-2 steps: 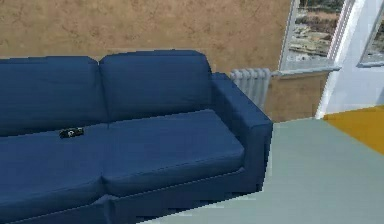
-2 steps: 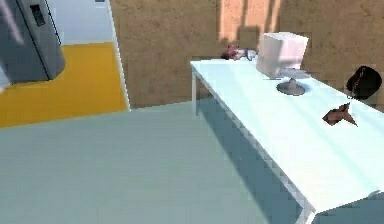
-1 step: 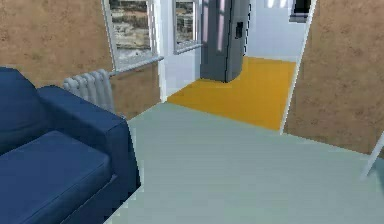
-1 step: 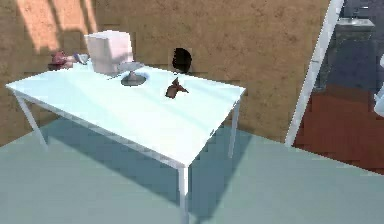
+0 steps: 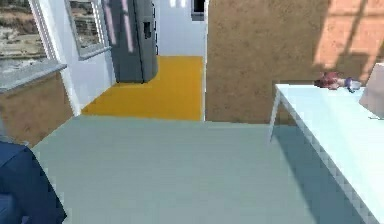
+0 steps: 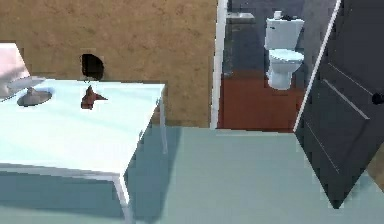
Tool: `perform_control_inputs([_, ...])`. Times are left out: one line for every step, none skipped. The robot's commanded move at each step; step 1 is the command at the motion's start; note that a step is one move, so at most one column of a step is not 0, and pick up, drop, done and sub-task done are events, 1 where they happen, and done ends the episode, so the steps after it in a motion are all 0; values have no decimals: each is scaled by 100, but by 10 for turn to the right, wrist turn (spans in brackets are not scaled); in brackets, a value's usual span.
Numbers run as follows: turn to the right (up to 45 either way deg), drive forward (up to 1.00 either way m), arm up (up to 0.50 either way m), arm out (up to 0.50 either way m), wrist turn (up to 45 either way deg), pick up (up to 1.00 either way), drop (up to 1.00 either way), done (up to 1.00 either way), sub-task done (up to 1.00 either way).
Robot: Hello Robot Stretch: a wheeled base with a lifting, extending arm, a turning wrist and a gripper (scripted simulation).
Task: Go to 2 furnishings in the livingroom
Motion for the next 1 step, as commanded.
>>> perform_control_inputs([0, 20, 0, 0, 0, 0, 0, 0, 0])
